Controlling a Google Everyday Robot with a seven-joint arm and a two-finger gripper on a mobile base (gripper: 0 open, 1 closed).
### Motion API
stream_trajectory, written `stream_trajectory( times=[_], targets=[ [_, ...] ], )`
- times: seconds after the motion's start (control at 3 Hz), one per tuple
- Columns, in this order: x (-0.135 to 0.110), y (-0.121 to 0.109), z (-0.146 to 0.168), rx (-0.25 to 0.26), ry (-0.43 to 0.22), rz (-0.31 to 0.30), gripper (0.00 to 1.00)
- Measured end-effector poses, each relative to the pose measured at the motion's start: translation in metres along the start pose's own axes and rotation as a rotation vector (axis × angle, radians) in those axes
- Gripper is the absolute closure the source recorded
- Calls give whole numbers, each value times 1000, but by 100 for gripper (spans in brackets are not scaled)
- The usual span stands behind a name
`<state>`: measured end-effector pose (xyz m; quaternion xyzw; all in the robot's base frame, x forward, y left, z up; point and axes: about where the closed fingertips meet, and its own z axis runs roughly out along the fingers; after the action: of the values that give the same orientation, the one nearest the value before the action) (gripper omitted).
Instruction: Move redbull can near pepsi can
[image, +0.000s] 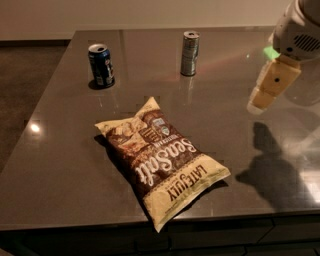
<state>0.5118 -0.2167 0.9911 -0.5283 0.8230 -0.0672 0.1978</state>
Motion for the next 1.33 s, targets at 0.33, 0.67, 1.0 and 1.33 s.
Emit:
stream_trajectory(
  times=[0.33, 0.67, 1.0, 1.33],
  targets=[
    [-6, -49, 20, 58, -32, 145, 0],
    [-8, -80, 39, 73, -67, 241, 0],
    [-16, -105, 62, 78, -122, 316, 0],
    [-48, -134, 99, 77, -215, 378, 0]
  ],
)
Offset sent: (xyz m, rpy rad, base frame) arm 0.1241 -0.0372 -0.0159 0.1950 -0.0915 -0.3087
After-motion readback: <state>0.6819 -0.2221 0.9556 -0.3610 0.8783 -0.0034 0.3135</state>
